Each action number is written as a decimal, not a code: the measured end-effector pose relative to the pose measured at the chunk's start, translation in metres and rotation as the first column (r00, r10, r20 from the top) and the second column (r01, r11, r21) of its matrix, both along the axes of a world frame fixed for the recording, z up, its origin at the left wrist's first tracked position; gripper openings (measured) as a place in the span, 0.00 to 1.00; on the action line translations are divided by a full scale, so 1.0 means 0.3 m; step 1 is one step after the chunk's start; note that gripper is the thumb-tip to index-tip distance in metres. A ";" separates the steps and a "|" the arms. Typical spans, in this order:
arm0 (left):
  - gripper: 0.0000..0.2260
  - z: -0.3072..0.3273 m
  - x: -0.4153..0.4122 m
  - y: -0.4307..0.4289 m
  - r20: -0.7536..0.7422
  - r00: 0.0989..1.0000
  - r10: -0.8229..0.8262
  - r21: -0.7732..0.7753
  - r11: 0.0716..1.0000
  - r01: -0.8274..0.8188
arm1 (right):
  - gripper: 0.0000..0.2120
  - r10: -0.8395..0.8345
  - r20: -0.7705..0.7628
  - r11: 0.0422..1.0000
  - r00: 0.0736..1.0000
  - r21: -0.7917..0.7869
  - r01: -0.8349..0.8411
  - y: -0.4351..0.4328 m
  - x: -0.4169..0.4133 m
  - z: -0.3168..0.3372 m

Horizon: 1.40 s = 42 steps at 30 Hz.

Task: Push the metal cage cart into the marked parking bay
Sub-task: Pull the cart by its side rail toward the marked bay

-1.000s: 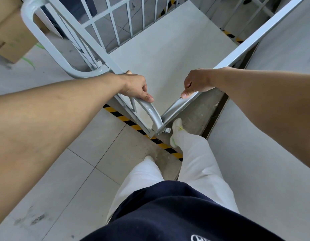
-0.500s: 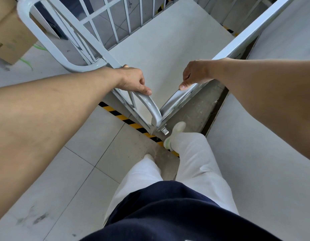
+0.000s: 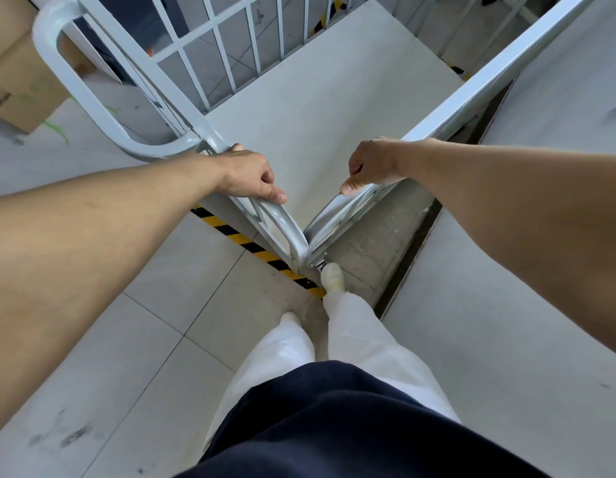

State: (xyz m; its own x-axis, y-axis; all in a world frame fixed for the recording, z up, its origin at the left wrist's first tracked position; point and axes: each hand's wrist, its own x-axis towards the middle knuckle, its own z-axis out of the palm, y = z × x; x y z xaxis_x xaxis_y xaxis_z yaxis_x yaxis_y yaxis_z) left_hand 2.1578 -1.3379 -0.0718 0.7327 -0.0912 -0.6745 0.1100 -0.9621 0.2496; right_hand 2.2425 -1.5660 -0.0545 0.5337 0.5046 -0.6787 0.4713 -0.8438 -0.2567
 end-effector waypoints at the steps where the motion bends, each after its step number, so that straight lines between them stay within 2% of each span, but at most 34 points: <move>1: 0.24 0.002 0.001 0.001 0.007 1.000 -0.003 0.003 1.000 0.003 | 0.19 0.003 0.002 1.000 1.000 -0.004 -0.003 0.003 0.002 0.002; 15: 0.24 -0.009 -0.013 0.017 0.036 0.999 -0.039 -0.031 0.999 0.040 | 0.20 0.031 0.018 0.996 0.999 -0.080 -0.029 0.031 -0.012 0.009; 22: 0.23 -0.029 -0.028 0.034 0.028 0.999 -0.034 -0.043 0.998 0.035 | 0.20 0.126 -0.040 0.985 0.991 -0.114 -0.130 0.049 -0.013 0.024; 29: 0.27 -0.085 -0.014 0.070 0.100 0.987 -0.126 -0.041 0.991 0.131 | 0.24 0.218 -0.059 0.964 0.974 -0.143 -0.224 0.068 0.002 0.018; 35: 0.25 -0.110 0.017 0.100 0.140 0.976 -0.166 -0.005 0.986 0.169 | 0.24 0.303 -0.063 0.945 0.951 -0.111 -0.308 0.088 0.036 0.008; 42: 0.25 -0.115 0.058 0.156 0.087 0.982 -0.165 0.021 0.986 0.164 | 0.27 0.197 -0.033 0.979 0.980 -0.053 -0.199 0.111 0.061 -0.011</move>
